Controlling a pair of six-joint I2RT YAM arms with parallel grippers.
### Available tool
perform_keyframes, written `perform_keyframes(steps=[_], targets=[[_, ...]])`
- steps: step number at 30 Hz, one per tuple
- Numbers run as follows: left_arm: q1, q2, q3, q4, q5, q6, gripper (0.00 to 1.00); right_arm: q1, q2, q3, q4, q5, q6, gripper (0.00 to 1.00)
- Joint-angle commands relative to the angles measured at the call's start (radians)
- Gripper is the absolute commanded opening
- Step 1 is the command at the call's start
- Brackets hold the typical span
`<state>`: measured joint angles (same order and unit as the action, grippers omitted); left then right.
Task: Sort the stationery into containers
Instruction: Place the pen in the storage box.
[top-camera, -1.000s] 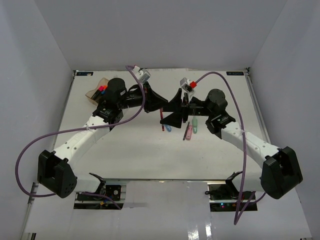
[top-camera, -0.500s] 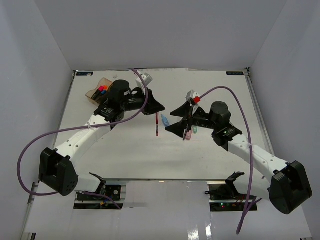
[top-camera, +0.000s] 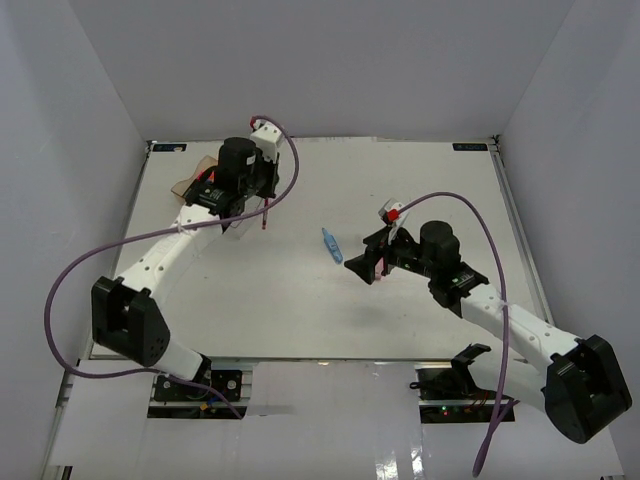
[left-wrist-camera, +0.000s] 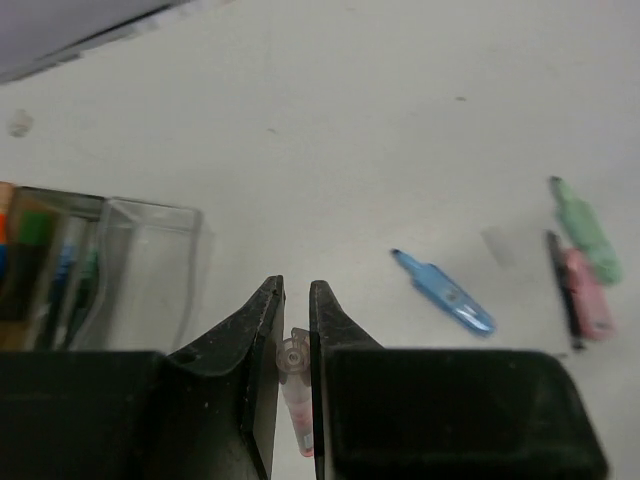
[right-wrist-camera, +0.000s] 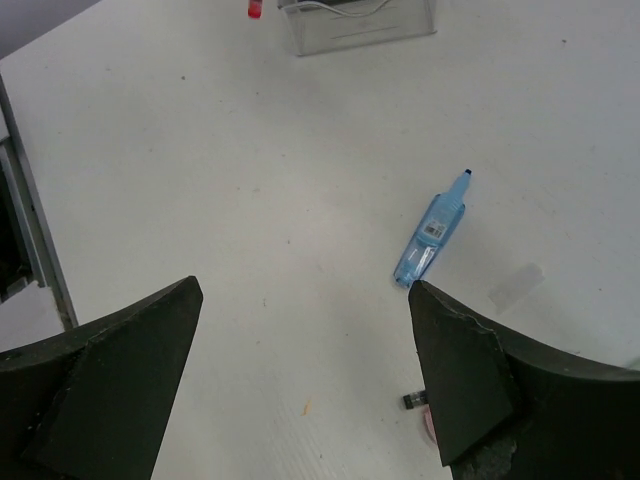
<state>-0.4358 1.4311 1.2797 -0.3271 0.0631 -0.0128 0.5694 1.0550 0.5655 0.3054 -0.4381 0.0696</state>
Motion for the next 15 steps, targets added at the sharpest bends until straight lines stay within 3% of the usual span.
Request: perform_keyframes(steps=[1,10,15], targets=[[0.045,0.106,0.095,-0.044,-0.278,0.167,0.00,-0.005,-0.038,-0.018,0.012,0.076,-0.017,0.90],[0.158,0.400,0.372,-0.026,-0.408,0.315,0.00,-0.005,-0.072,-0.045,0.008,0.056,-0.028,0.90],[0.177,0.440,0.380,0.094,-0.431,0.402,0.00,-0.006,-0.072,-0.050,0.009,0.018,-0.027,0.90]])
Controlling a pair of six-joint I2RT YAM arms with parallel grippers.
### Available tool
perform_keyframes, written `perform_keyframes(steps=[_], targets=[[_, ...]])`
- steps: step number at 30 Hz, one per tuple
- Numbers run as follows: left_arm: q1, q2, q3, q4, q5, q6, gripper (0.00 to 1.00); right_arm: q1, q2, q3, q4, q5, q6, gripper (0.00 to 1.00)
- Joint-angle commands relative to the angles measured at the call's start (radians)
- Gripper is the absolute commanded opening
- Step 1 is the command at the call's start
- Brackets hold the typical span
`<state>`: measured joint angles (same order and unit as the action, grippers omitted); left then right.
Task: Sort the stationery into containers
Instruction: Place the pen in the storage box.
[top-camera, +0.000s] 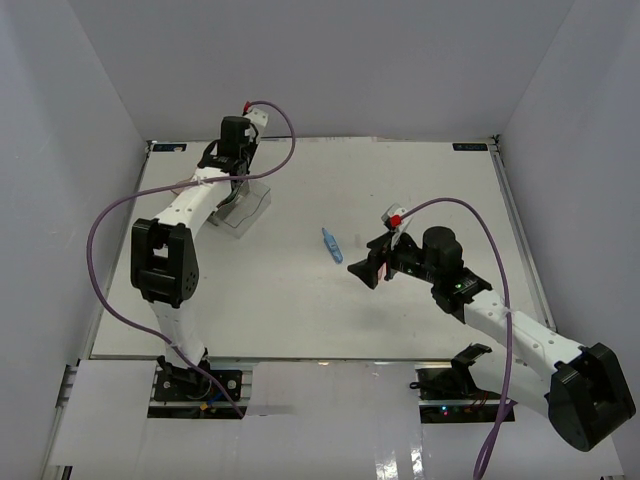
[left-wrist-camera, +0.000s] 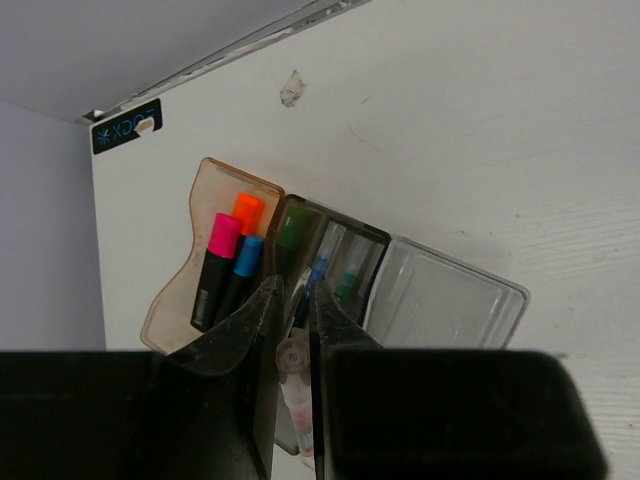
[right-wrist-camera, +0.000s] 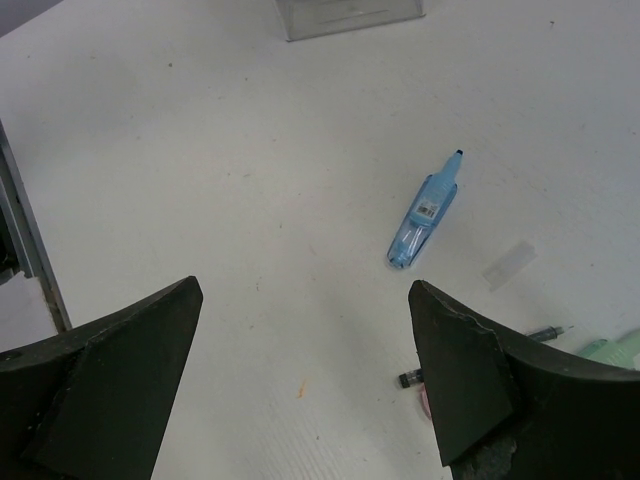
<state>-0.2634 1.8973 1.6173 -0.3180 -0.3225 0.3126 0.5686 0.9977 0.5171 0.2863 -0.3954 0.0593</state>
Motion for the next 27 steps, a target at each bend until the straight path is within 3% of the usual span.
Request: perform_keyframes(steps=[1,14,22,27], targets=[[0.009,-0.018,0.041,0.092,-0.041,0.083,0.00,-0.006,-0.011,0.000,0.030,-0.029,-0.015,0.90],[0.081,0.109,-0.066,0.209,0.003,0.092,0.02,-0.006,-0.016,-0.019,0.031,-0.019,-0.024,0.90],[0.089,0.100,-0.062,0.178,-0.003,0.036,0.51,-0.006,-0.027,-0.025,0.031,0.019,-0.019,0.90],[0.089,0.028,-0.057,0.129,0.003,-0.019,0.73,-0.006,-0.011,0.009,0.001,0.070,0.000,0.91]])
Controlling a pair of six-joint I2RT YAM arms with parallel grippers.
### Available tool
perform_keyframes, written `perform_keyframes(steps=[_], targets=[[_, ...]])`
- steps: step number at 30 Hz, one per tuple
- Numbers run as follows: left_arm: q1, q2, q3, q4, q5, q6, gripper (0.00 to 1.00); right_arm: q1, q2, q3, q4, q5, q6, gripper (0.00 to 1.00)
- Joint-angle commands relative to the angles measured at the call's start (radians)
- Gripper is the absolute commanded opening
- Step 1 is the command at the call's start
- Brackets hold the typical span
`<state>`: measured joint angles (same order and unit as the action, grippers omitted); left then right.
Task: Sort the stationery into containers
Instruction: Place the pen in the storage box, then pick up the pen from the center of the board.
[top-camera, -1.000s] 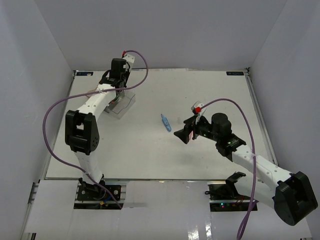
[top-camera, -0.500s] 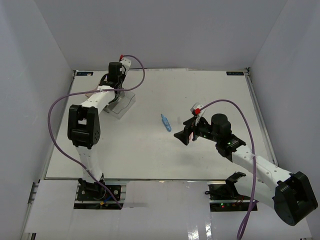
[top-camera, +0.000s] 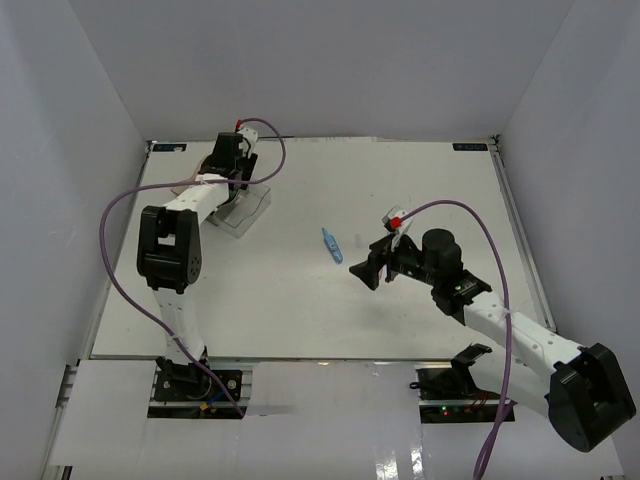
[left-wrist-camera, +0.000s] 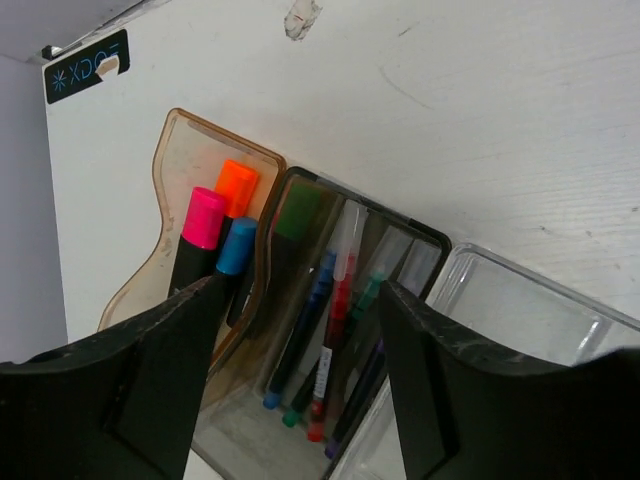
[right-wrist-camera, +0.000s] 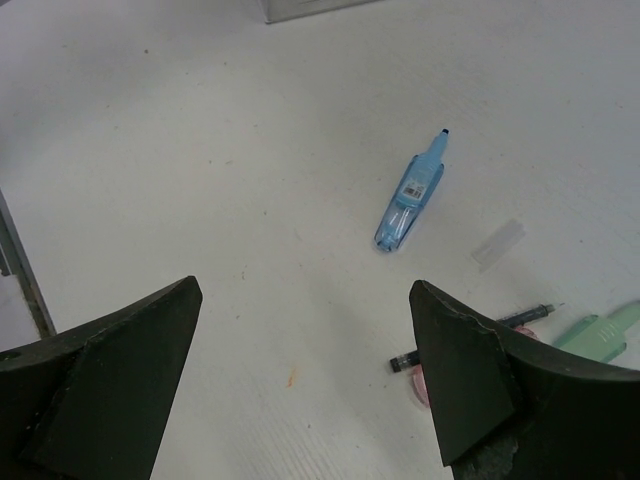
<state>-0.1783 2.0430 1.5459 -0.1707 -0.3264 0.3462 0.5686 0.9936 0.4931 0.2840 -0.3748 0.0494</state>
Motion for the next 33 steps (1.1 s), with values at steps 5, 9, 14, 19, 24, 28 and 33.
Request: perform_keyframes(steps=[5,9,14,19,24,28,33], targets=[[0.002,-0.265,0.000,-0.111,0.076,-0.180,0.90,-0.003,0.051,0.108,-0.130,0.163,0.058,0.95],[0.003,-0.412,-0.068,-0.168,0.225,-0.407,0.98,0.007,0.115,0.174,-0.189,0.252,0.124,0.98],[0.003,-0.608,-0.300,-0.168,0.449,-0.564,0.98,0.050,0.270,0.289,-0.342,0.370,0.206,1.00],[0.003,-0.786,-0.492,-0.110,0.515,-0.621,0.98,0.091,0.375,0.335,-0.391,0.511,0.315,0.90],[0.003,-0.853,-0.592,-0.078,0.506,-0.615,0.98,0.131,0.445,0.332,-0.387,0.591,0.411,0.80],[0.003,-0.879,-0.606,-0.072,0.478,-0.609,0.98,0.152,0.487,0.326,-0.373,0.652,0.472,0.71],[0.003,-0.877,-0.603,-0.073,0.494,-0.615,0.98,0.155,0.525,0.323,-0.358,0.675,0.497,0.57]])
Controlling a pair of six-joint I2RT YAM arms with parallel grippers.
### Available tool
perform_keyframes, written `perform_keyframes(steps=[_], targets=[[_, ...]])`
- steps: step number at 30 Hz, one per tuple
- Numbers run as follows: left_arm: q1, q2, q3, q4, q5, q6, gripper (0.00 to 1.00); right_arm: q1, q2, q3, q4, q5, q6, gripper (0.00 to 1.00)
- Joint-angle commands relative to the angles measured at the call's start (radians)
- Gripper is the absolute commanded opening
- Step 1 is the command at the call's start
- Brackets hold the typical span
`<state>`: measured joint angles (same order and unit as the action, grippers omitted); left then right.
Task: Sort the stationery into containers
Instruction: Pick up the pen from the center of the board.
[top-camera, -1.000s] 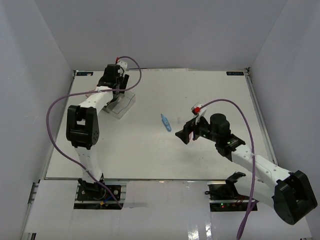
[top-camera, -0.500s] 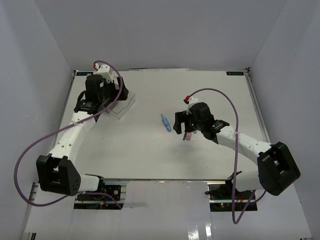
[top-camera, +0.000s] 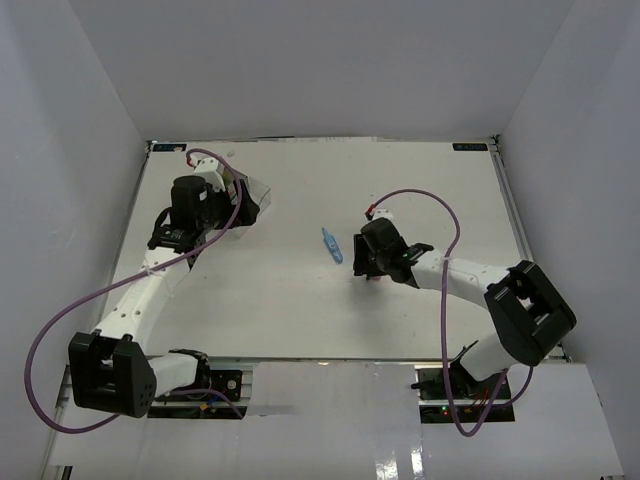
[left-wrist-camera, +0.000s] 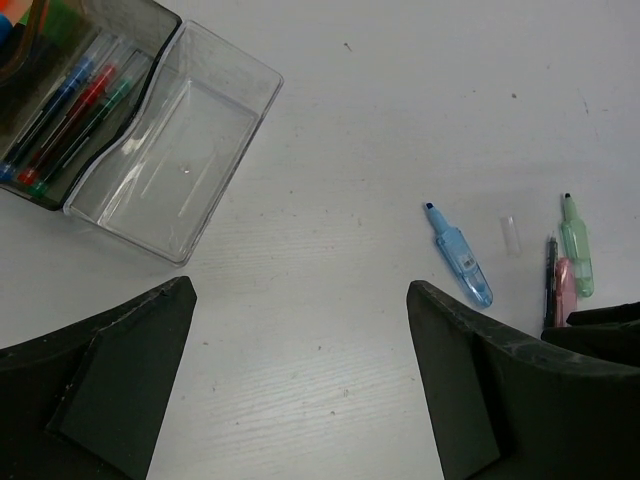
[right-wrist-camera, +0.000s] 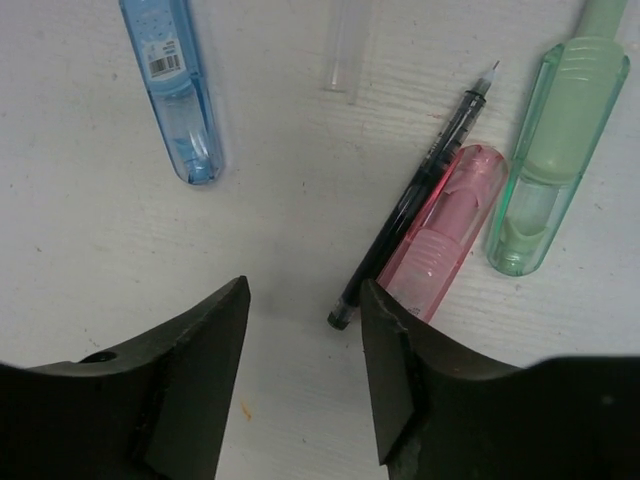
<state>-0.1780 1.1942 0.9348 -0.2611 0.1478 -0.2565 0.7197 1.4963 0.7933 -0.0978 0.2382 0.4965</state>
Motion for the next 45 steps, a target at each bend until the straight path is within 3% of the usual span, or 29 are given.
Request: perform_keyframes(steps=[1,7,21,26,32,36,40,45], targets=[[0.003,-0.027,0.009,0.017,0.019,-0.012,0.98,0.004,0.027,0.021,0.024,0.065,0.053,0.53],[0.003,-0.022,0.010,0.013,0.029,-0.009,0.98,0.003,0.058,0.014,0.020,0.098,0.080,0.44],[0.003,-0.008,0.015,0.008,0.059,-0.017,0.98,0.003,0.085,-0.017,0.000,0.151,0.105,0.38],[0.002,-0.002,0.015,0.008,0.067,-0.018,0.98,0.003,0.088,-0.025,-0.002,0.151,0.111,0.30],[0.003,0.007,0.016,0.008,0.102,-0.030,0.98,0.003,0.071,-0.031,-0.003,0.150,0.112,0.12],[0.003,0.007,0.007,0.026,0.148,-0.052,0.98,0.003,0.013,-0.037,-0.019,0.159,0.109,0.08],[0.002,0.019,-0.004,0.033,0.297,-0.150,0.98,0.010,-0.091,-0.051,-0.008,0.173,0.093,0.08],[-0.021,-0.044,-0.065,0.138,0.421,-0.314,0.98,0.030,-0.292,-0.135,0.134,0.084,-0.013,0.08]])
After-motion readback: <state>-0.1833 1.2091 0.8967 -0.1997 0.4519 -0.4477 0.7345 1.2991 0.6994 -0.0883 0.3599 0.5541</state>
